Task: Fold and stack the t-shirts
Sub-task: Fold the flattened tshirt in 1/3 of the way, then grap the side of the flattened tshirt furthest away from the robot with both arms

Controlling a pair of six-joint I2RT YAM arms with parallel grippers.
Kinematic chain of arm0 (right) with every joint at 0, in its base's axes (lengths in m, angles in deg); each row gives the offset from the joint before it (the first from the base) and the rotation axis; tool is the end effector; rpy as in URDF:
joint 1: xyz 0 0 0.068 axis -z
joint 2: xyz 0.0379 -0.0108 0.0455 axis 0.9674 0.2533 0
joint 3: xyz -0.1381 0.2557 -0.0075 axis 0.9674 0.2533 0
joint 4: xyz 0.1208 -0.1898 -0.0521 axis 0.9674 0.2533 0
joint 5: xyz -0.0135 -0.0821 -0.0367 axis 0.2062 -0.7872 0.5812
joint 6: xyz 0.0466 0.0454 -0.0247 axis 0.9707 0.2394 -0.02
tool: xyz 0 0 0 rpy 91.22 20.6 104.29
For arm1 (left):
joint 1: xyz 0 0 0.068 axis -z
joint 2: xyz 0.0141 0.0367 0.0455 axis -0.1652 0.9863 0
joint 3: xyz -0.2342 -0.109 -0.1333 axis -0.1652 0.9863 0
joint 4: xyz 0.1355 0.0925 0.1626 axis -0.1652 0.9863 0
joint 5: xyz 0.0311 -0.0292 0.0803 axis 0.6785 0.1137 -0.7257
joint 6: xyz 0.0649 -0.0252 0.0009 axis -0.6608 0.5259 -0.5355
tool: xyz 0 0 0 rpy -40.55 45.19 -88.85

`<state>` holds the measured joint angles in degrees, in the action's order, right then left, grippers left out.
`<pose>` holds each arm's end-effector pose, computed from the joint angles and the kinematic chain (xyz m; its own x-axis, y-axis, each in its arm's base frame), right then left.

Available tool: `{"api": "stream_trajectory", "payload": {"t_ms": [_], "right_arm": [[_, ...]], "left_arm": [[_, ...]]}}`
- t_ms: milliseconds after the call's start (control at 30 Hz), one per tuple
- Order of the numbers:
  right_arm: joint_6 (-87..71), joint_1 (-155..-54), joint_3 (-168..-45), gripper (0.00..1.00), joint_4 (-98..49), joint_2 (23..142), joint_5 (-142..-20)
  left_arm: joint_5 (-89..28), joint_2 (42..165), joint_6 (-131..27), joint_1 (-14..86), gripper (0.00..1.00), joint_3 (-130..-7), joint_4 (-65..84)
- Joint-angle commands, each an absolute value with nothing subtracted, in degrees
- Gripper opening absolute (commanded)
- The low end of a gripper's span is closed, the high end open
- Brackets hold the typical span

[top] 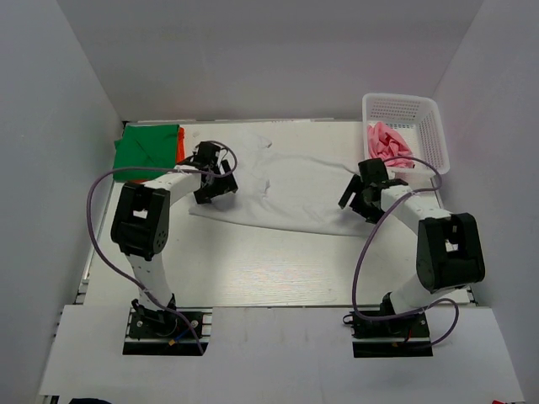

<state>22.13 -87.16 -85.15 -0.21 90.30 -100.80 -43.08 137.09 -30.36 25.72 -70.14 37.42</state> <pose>0.2849 0.0474 0.2134 -0.7296 0.4490 -0.5158 0.4318 0.8874 0.1616 0.3688 -0.1030 0.1933 -0.8356 -0.3266 -0.4417 -0.2558 0.9429 -0.2134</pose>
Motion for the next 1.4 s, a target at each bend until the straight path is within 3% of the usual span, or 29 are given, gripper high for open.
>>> {"api": "stream_trajectory", "payload": {"t_ms": [0, 233, 367, 500, 667, 800, 1000, 1367], "right_arm": [[20.74, -89.03, -84.5, 0.9, -6.29, 92.13, -97.3], [22.41, -90.0, -77.41, 0.9, -3.48, 92.41, -98.35], [23.63, -90.7, -71.34, 0.9, -1.29, 87.94, -97.47], [24.34, -90.71, -65.97, 0.9, 2.58, 79.16, -98.95], [22.32, -90.88, -67.88, 0.9, 6.1, 68.16, -99.23], [18.9, -90.53, -73.86, 0.9, 4.01, 63.58, -98.79], [17.84, -90.18, -80.27, 0.9, 2.67, 67.7, -102.91], [16.43, -89.3, -93.99, 0.9, 4.61, 84.04, -108.89]], "left_arm": [[-44.43, 134.6, -27.85, 25.24, 1.0, -66.31, 37.84], [-45.91, 128.46, -23.63, 25.24, 1.0, -52.61, 39.42], [-48.64, 119.95, -18.98, 26.38, 1.0, -43.73, 44.59], [-48.12, 103.2, -15.1, 26.38, 1.0, -33.81, 51.0], [-46.89, 88.15, -14.4, 26.38, 1.0, -32.98, 54.27], [-48.81, 85.21, -17.9, 26.38, 1.0, -39.05, 48.76], [-55.93, 98.28, -23.62, 25.68, 1.0, -52.31, 45.48], [-60.78, 138.88, -30.13, 24.1, 1.0, -88.86, 47.33]]}}
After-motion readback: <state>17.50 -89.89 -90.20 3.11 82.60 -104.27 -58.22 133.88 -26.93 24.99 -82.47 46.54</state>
